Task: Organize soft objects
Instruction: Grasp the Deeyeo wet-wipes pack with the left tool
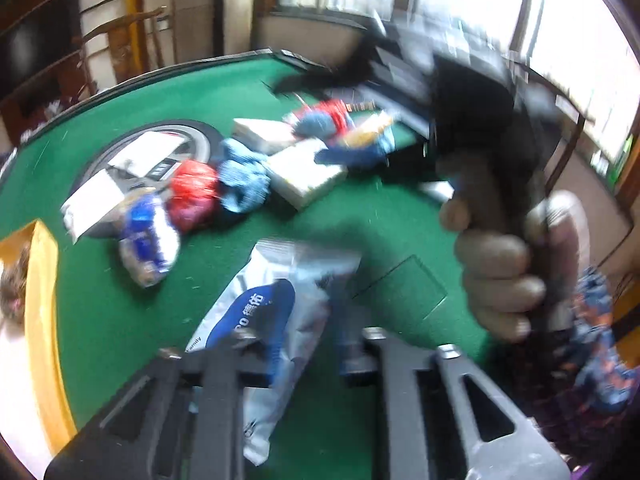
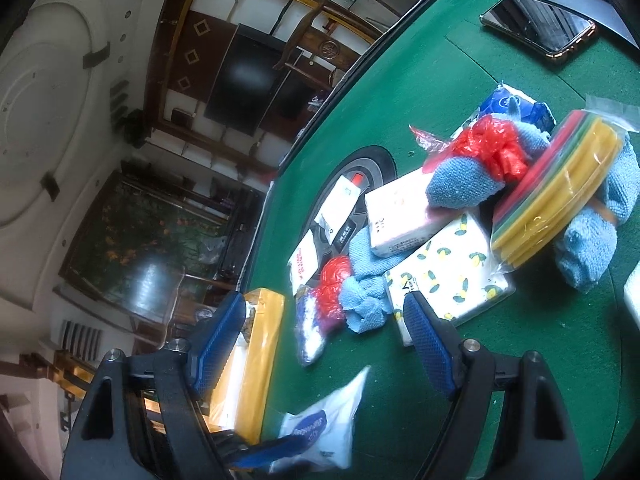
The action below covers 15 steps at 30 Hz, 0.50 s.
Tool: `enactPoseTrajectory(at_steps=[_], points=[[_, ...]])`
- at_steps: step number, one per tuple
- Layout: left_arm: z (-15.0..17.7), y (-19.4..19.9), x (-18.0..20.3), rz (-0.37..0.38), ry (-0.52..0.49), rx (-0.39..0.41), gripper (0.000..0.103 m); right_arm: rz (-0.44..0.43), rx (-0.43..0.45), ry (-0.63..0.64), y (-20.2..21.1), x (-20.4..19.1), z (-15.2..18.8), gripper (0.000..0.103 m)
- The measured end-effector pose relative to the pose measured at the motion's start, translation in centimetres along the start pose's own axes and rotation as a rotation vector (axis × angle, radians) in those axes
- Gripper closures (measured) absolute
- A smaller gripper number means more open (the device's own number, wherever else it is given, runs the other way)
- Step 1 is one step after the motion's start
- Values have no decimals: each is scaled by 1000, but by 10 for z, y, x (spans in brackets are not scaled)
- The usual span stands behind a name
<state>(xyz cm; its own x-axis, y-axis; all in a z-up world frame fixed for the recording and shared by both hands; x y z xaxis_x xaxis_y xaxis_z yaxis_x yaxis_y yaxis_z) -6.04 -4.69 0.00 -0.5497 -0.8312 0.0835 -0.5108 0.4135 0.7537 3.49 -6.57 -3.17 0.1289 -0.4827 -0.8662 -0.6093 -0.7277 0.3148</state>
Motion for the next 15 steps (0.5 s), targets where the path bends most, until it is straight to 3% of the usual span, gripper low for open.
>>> enactPoseTrajectory(at_steps=[6, 7, 8, 9, 10, 13, 15], points=[[-5, 11, -58, -27, 119, 35, 96, 56, 3, 11, 0, 7, 1, 26], [-7, 11, -60, -12, 121, 37, 87, 62, 4, 12, 1, 8, 1, 26], [-6, 12, -57, 0, 108, 38, 63, 71, 6, 11, 1, 10, 1, 26], [-3, 12, -50, 8, 73, 25, 44, 75, 7, 8, 2, 11, 0, 26], [-1, 12, -44, 0, 27, 15, 16, 79, 6, 4, 2, 13, 0, 26], [-4, 4, -42, -85, -120, 46, 15, 84, 8, 3, 3, 14, -1, 26], [-5, -14, -38, -98, -195, 4, 15, 89, 9, 7, 4, 14, -1, 26]])
Point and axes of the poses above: each gripper's, at about its wrist camera, not at the fingertips, and y roughly against the way its jaws point, x to its right, z to its underside, the point moved 10 cm from there along -y, roughly the way its jaws point, and after that the axes turned 5 degrees about -z, right-handed, at the moved point
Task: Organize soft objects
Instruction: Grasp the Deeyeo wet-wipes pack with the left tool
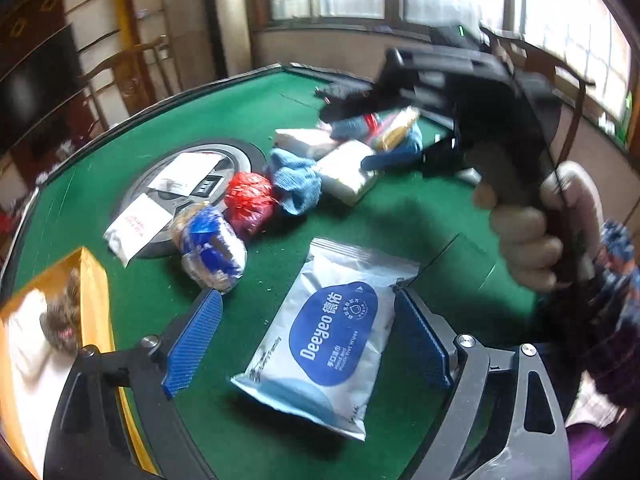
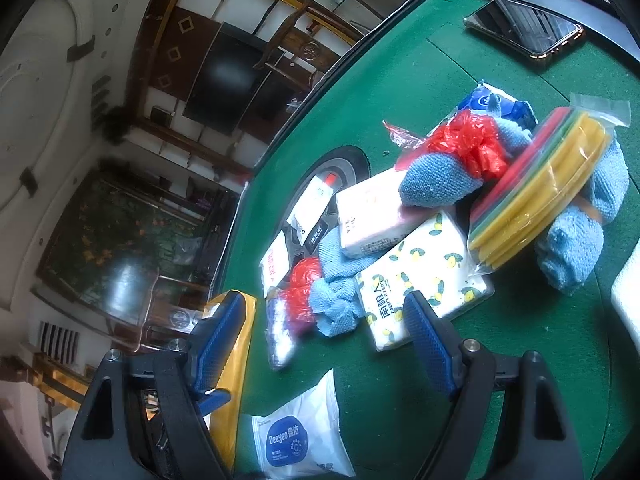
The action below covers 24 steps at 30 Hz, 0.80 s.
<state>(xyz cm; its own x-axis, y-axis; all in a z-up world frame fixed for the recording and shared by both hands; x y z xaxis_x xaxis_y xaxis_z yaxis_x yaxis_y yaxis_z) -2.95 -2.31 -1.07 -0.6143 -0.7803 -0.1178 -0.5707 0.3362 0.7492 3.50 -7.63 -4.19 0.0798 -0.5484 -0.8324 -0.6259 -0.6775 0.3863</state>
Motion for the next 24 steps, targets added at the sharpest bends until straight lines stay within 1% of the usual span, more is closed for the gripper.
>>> enactPoseTrajectory(at_steps=[2, 4, 5, 6, 7, 8, 9, 10, 11, 12, 13, 14, 16, 18, 20, 22, 24], points=[[4, -16, 16, 61, -52, -57, 15, -2, 0, 1, 1, -1, 0, 26], [11, -31, 32, 67, -103, -102, 14, -2, 4, 5, 1, -3, -1, 26], [16, -40, 38, 53, -123, -123, 10, -5, 7, 8, 2, -5, -1, 26], [14, -44, 39, 6, -139, -90, 10, -8, 10, 11, 2, -6, -1, 26], [13, -45, 42, 15, -124, -78, 14, -8, 12, 16, 3, -8, -1, 26], [11, -46, 39, 11, -89, -90, 33, -4, 13, 21, 3, -8, -1, 26], [9, -44, 34, -19, -70, -89, 41, -1, 14, 24, 2, -9, -1, 26], [7, -42, 31, -28, -63, -83, 45, 2, 13, 27, 2, -10, -1, 26], [6, -38, 28, 8, -24, -78, 47, 4, 12, 31, 1, -11, 0, 26], [6, -34, 21, 29, 26, -81, 54, 9, 11, 35, 0, -12, 0, 26], [7, -31, 15, 36, 56, -79, 68, 16, 10, 44, -1, -13, 1, 26], [7, -25, 8, 42, 83, -64, 78, 21, 9, 52, -1, -14, 1, 26], [6, -10, -4, 53, 142, -34, 82, 31, 9, 72, -2, -18, 2, 26], [5, 9, -16, 74, 206, 12, 84, 42, 8, 98, -3, -21, 3, 26], [8, 19, -34, 66, 262, 43, 85, 69, 6, 132, -6, -25, 5, 26], [12, 23, -55, 49, 317, 56, 86, 90, 5, 159, -8, -29, 7, 26], [19, 20, -72, 34, 374, 50, 86, 103, 7, 182, -11, -36, 10, 26]])
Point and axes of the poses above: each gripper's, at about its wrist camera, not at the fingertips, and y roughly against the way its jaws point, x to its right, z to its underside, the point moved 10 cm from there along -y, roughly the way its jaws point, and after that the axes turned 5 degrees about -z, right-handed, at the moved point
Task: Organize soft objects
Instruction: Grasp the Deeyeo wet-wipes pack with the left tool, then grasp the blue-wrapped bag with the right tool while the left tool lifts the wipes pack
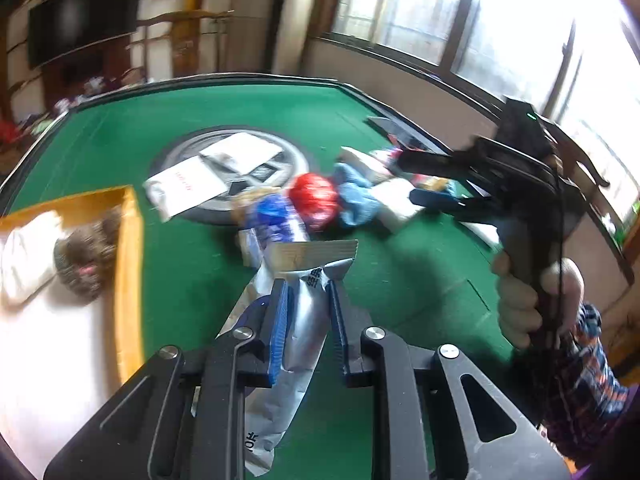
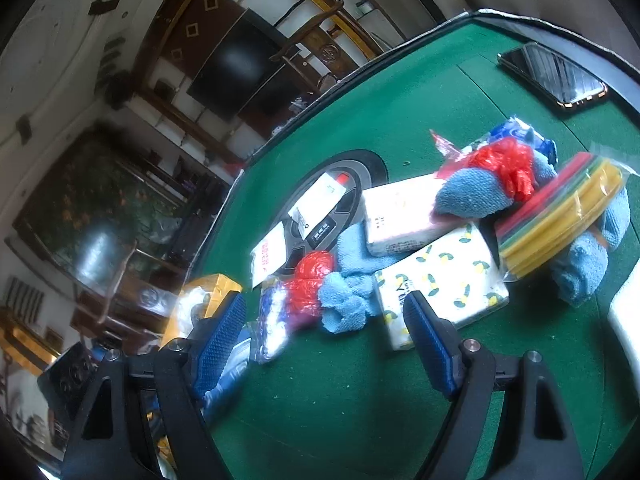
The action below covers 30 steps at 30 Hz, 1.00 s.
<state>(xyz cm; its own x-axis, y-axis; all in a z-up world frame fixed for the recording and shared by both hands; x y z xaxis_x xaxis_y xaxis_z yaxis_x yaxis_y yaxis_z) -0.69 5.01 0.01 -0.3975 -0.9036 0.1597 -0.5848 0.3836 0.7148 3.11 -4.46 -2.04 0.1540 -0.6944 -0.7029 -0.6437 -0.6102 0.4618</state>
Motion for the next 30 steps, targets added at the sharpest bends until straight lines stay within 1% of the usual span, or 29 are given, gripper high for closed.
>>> enactPoseTrajectory(at_steps=[2, 4, 6, 8, 9, 10, 11, 12, 13, 14, 15, 16, 18, 19, 20, 21, 22, 23, 24, 25, 26, 27, 28, 30], points=[[2, -6, -14, 10, 65, -17, 86, -6, -19, 40, -4, -16, 8, 26], [1, -7, -19, 0, 88, -12, 86, -19, -48, 64, -11, -28, 19, 26], [1, -9, -15, -31, 67, -12, 85, -17, -87, 83, -22, -39, 28, 26], [5, -18, -12, -71, 41, -46, 85, -4, -119, 108, -32, -47, 33, 26], [8, -21, -10, -75, 31, -62, 85, 2, -125, 116, -34, -49, 33, 26], [11, -20, -10, -67, 30, -67, 80, 8, -135, 124, -36, -52, 32, 26], [13, -18, -12, -73, 33, -73, 70, 11, -151, 130, -39, -55, 32, 26], [15, -19, -16, -95, 41, -78, 61, 10, -165, 138, -42, -58, 31, 26], [15, -19, -22, -125, 52, -79, 40, 13, -176, 146, -46, -62, 30, 26], [16, -19, -28, -162, 64, -77, 23, 18, -190, 156, -52, -64, 30, 26], [16, -21, -34, -207, 73, -79, 20, 17, -207, 163, -58, -70, 34, 26], [18, -23, -37, -249, 69, -89, 20, 14, -233, 165, -67, -75, 34, 26], [26, -34, -41, -304, 57, -139, 19, 41, -281, 169, -88, -81, 34, 26], [30, -40, -42, -313, 58, -163, 11, 69, -306, 181, -99, -81, 36, 26], [32, -44, -40, -328, 34, -152, 1, 110, -325, 192, -109, -79, 36, 26], [35, -48, -37, -334, 18, -151, 0, 135, -339, 195, -115, -75, 38, 26], [38, -52, -33, -343, -6, -153, 1, 166, -365, 189, -125, -70, 40, 26], [43, -57, -24, -344, -59, -173, 20, 193, -380, 179, -131, -65, 42, 26], [40, -54, -17, -314, -75, -152, 29, 227, -389, 169, -136, -59, 44, 26], [41, -54, -15, -261, -39, -169, 30, 241, -388, 165, -138, -56, 43, 27], [40, -51, -17, -223, 6, -165, 31, 247, -374, 176, -138, -57, 42, 30], [40, -49, -18, -205, 20, -159, 32, 248, -374, 170, -137, -56, 41, 42], [40, -47, -21, -185, 37, -150, 33, 244, -372, 162, -135, -55, 41, 64], [40, -43, -24, -168, 52, -143, 36, 220, -371, 154, -129, -53, 41, 64]])
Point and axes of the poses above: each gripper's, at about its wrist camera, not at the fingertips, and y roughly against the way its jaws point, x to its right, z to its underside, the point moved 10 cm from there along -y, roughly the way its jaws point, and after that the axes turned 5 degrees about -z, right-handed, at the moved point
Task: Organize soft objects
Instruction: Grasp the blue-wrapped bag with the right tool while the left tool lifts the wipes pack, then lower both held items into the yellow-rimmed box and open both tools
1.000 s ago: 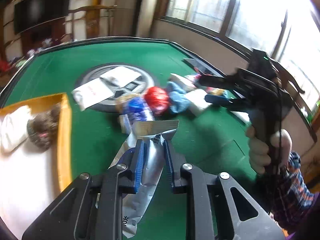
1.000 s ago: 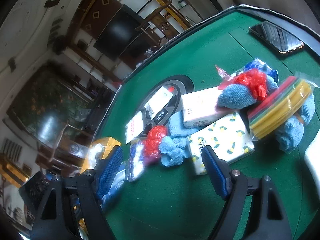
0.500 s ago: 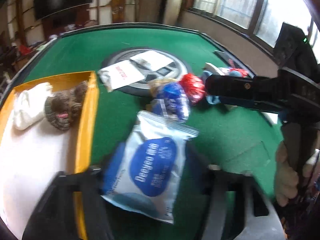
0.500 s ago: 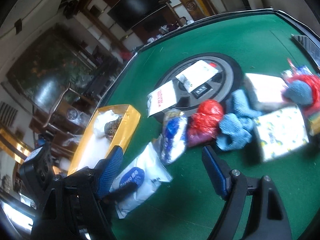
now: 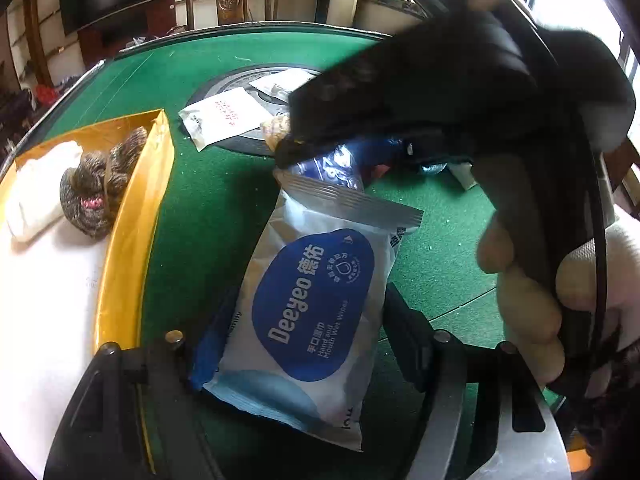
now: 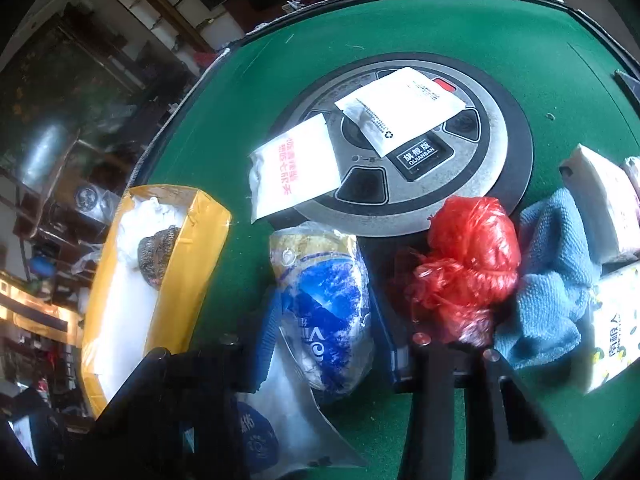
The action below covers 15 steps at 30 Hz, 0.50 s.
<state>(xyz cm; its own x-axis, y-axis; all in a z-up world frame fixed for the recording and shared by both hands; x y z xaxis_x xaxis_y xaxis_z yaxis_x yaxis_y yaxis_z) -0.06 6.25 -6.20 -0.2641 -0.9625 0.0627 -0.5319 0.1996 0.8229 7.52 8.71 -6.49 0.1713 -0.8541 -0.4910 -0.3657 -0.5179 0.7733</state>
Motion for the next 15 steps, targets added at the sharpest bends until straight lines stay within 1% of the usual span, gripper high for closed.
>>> enactPoseTrajectory(at_steps=[2, 4, 6, 7, 9, 11, 12, 13, 15], points=[[0, 5, -2, 24, 17, 5, 37, -4, 35, -9, 13, 2, 2, 64], [1, 11, -3, 53, 39, 11, 37, -27, 73, -10, 26, -1, 2, 64], [-1, 22, -5, 81, 70, 33, 37, -28, 116, -2, 46, -3, 2, 64], [-1, 30, -7, 107, 91, 50, 37, -36, 139, 3, 58, -6, 2, 64], [-6, 49, -12, 144, 128, 88, 37, -58, 164, 10, 71, -14, 1, 64], [-7, 70, -22, 156, 166, 125, 37, -94, 176, 24, 82, -28, 2, 64], [-9, 81, -33, 160, 192, 143, 37, -107, 175, 34, 83, -35, 2, 64], [-11, 89, -47, 152, 213, 154, 37, -127, 168, 48, 83, -45, 4, 64], [-12, 102, -73, 111, 254, 173, 37, -161, 146, 72, 76, -65, 8, 64]])
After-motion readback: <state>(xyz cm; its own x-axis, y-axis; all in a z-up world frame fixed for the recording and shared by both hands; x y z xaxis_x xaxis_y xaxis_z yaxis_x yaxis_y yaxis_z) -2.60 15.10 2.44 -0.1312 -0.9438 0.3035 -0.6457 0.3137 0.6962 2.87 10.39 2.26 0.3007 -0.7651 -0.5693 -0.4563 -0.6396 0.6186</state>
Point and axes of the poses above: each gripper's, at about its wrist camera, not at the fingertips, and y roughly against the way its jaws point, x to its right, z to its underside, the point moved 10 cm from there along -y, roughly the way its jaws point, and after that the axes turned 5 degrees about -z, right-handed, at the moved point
